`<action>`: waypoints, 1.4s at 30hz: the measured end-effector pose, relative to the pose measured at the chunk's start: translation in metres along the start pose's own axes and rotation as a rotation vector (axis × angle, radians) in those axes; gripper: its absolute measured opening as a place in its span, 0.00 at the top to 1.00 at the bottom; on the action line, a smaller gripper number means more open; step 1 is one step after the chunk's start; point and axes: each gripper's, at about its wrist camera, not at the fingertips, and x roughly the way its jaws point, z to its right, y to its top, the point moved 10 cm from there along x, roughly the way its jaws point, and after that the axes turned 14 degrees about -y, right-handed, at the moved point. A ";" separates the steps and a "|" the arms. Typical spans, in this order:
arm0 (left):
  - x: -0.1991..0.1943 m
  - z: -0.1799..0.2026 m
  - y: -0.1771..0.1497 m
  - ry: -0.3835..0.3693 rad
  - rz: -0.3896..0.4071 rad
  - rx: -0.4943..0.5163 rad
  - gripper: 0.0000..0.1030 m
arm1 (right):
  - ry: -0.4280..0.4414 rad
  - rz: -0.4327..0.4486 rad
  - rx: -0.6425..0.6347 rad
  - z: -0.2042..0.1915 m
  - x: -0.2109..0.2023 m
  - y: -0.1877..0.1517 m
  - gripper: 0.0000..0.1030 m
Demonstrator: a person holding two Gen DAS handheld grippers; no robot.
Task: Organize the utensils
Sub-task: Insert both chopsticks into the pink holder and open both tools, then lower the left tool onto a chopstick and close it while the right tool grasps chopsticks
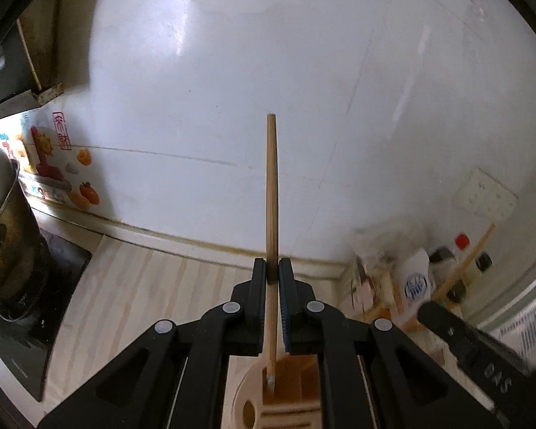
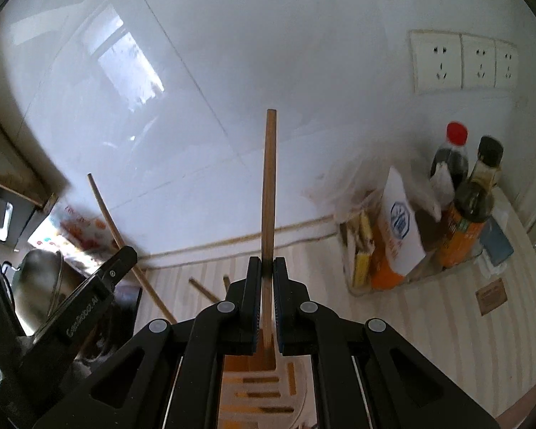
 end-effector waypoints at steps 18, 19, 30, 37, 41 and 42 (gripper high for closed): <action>-0.095 -0.029 -0.047 0.128 -0.047 0.005 0.00 | -0.054 0.029 0.064 0.055 -0.064 -0.026 0.29; -0.096 -0.031 -0.055 0.130 -0.056 0.006 0.00 | -0.063 0.031 0.065 0.060 -0.065 -0.030 0.25; -0.053 -0.053 -0.192 0.211 -0.319 0.046 0.00 | -0.194 -0.140 0.030 0.117 -0.025 -0.127 0.19; -0.004 -0.055 -0.294 0.169 -0.568 0.027 0.32 | -0.192 -0.351 0.015 0.138 0.017 -0.207 0.44; 0.020 -0.054 -0.345 0.115 -0.704 -0.035 0.53 | -0.192 -0.478 -0.006 0.148 0.045 -0.254 0.64; 0.023 -0.055 -0.355 0.113 -0.729 -0.039 0.56 | -0.196 -0.502 -0.016 0.149 0.049 -0.264 0.67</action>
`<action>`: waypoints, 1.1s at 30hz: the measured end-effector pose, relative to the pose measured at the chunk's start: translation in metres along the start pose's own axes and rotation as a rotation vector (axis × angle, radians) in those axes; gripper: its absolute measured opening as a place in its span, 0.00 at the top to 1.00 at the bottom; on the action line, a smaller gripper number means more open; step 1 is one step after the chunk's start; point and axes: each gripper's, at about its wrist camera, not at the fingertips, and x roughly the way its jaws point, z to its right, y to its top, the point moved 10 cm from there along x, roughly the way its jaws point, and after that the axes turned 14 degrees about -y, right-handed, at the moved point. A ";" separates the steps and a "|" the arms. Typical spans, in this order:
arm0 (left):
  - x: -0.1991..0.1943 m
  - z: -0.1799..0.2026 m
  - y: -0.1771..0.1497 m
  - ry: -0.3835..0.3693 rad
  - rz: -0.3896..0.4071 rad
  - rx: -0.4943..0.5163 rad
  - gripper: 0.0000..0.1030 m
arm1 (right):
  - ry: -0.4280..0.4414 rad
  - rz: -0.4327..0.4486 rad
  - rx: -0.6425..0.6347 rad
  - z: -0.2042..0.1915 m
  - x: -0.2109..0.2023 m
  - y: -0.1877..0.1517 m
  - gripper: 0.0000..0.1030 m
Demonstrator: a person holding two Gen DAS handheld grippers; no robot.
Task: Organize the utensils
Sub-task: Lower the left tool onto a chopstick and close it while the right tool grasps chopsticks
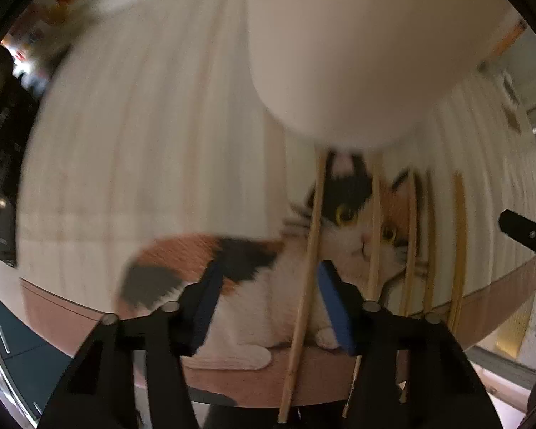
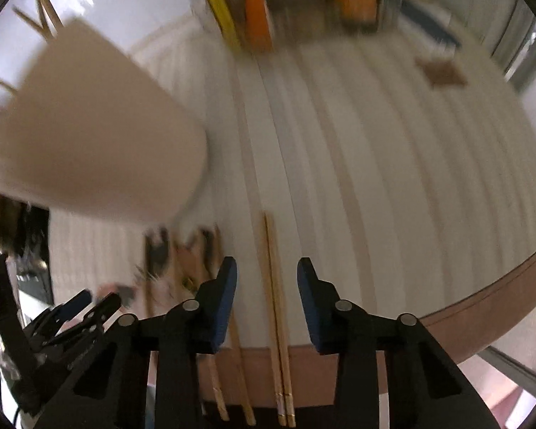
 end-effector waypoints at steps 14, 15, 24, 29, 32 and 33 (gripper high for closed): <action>0.006 -0.012 -0.011 0.000 -0.009 -0.050 0.95 | -0.041 -0.110 -0.088 -0.004 0.048 -0.045 0.90; 0.005 -0.015 -0.012 -0.005 -0.010 -0.057 0.95 | -0.024 -0.117 -0.076 -0.003 0.047 -0.046 0.94; -0.004 -0.036 -0.015 -0.011 -0.013 -0.065 0.95 | 0.016 -0.155 -0.048 0.005 0.052 -0.047 0.94; -0.001 -0.036 -0.014 -0.006 -0.012 -0.065 0.95 | -0.052 -0.127 -0.128 -0.002 0.052 -0.041 0.94; 0.000 -0.030 -0.012 -0.007 -0.011 -0.068 0.95 | -0.111 -0.104 -0.187 -0.007 0.051 -0.043 0.95; 0.003 -0.025 -0.012 -0.009 -0.012 -0.069 0.95 | -0.110 -0.098 -0.176 -0.006 0.050 -0.042 0.94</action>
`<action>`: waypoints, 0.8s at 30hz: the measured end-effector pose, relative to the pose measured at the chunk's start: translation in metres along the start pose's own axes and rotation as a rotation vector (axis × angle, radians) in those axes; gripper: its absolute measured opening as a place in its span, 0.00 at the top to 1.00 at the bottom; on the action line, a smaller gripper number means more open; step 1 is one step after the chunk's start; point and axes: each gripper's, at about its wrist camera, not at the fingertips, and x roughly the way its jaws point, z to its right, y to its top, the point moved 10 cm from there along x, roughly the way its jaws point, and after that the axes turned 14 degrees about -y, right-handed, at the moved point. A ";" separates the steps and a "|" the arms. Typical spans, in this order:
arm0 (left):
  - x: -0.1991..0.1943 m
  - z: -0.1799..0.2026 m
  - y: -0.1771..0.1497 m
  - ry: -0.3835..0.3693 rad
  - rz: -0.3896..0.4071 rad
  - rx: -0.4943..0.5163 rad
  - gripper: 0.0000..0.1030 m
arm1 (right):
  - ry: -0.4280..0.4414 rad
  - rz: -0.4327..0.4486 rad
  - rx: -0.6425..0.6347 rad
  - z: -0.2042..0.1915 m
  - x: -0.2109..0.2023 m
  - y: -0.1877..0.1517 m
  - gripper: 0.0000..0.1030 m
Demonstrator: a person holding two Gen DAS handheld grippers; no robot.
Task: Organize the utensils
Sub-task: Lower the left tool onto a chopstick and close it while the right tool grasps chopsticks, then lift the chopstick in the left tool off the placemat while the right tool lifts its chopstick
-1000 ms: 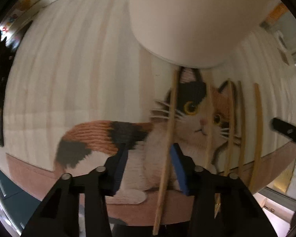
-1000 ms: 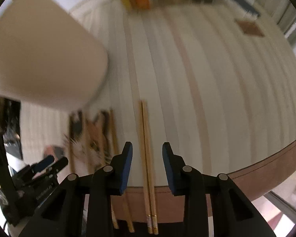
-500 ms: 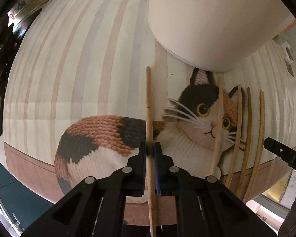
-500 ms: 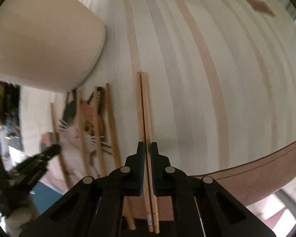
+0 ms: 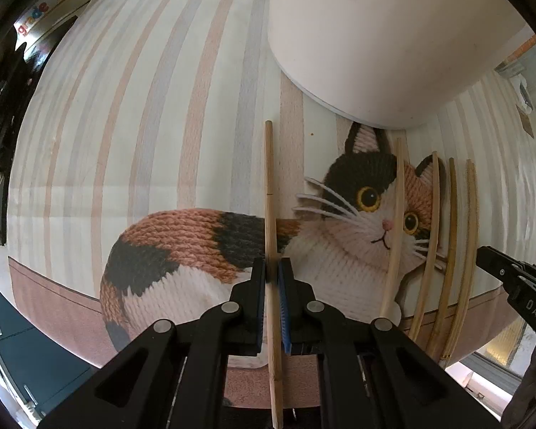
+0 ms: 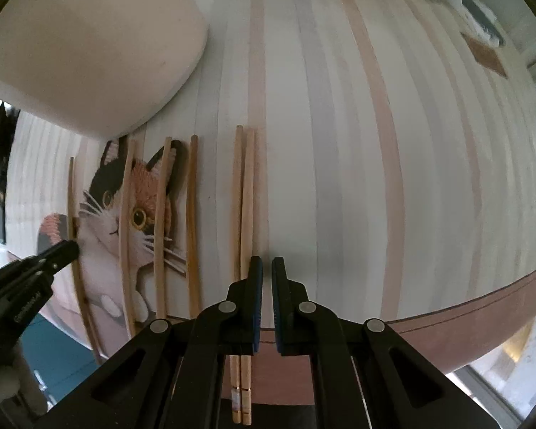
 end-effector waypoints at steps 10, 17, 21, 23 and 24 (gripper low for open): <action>0.003 0.008 0.000 -0.006 -0.001 -0.009 0.95 | 0.156 -0.039 0.077 0.004 -0.001 0.000 0.92; 0.003 0.008 0.000 -0.002 0.001 -0.012 0.95 | 0.074 -0.026 -0.010 -0.008 0.002 0.003 0.93; 0.001 0.002 -0.002 0.006 0.015 -0.053 0.95 | -0.011 -0.013 -0.033 -0.008 -0.001 0.000 0.94; -0.002 -0.007 -0.005 -0.007 0.022 -0.097 0.95 | -0.063 0.000 -0.025 -0.003 0.000 0.001 0.94; -0.002 -0.010 -0.006 -0.016 0.022 -0.109 0.95 | -0.070 -0.011 -0.018 0.003 0.001 -0.001 0.94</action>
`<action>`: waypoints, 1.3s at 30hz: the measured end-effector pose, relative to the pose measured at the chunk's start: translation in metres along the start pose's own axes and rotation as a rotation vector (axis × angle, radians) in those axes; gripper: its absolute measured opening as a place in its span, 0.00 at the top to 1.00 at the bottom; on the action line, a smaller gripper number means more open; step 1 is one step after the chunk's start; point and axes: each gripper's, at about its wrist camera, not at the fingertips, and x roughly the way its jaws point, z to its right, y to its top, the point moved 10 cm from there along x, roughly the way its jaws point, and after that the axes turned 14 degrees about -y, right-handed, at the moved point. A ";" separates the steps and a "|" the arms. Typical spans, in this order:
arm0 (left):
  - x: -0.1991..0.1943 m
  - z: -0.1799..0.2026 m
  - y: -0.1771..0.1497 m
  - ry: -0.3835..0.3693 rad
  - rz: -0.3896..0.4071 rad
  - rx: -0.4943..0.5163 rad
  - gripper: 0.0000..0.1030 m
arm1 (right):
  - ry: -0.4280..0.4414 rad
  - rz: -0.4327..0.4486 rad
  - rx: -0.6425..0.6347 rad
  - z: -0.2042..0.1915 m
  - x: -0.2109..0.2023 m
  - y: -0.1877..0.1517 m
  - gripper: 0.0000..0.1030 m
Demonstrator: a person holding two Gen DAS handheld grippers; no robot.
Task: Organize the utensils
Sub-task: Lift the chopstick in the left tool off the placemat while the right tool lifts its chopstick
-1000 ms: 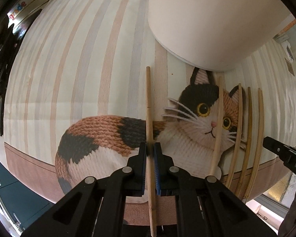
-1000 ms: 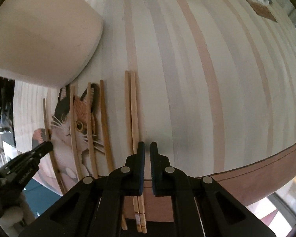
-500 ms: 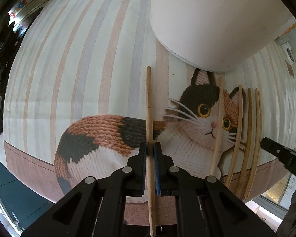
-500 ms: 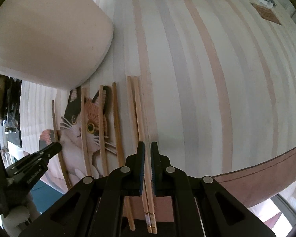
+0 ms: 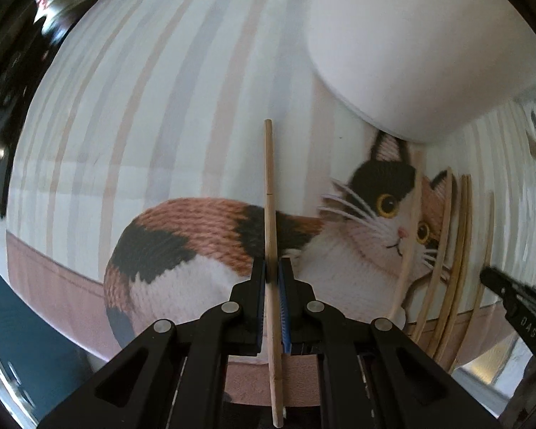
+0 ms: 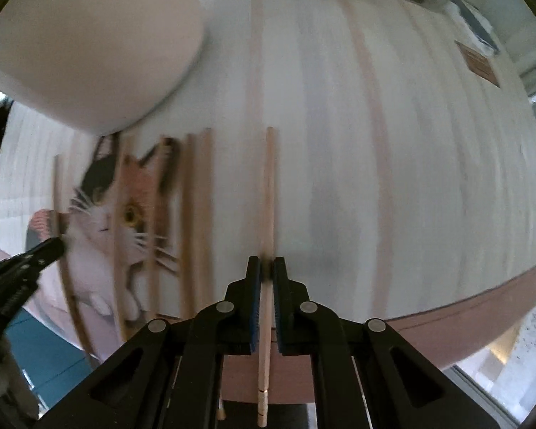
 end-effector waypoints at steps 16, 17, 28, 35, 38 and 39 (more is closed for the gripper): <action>0.004 0.007 0.007 0.040 -0.015 0.031 0.93 | -0.033 -0.026 -0.014 0.003 -0.001 0.010 0.92; 0.005 0.009 0.007 0.042 -0.014 0.031 0.93 | -0.038 -0.024 -0.017 -0.004 -0.001 0.010 0.92; 0.006 0.020 0.021 0.073 0.005 0.055 0.96 | -0.045 0.014 0.027 -0.017 0.002 0.009 0.93; -0.035 0.019 0.040 0.122 0.126 0.087 0.96 | -0.052 0.098 0.068 -0.006 -0.019 0.017 0.93; -0.062 0.023 0.051 0.128 0.196 0.101 0.96 | -0.065 0.158 0.074 -0.003 -0.037 0.025 0.93; -0.070 0.024 0.054 0.127 0.213 0.103 0.96 | -0.071 0.180 0.070 -0.002 -0.044 0.028 0.93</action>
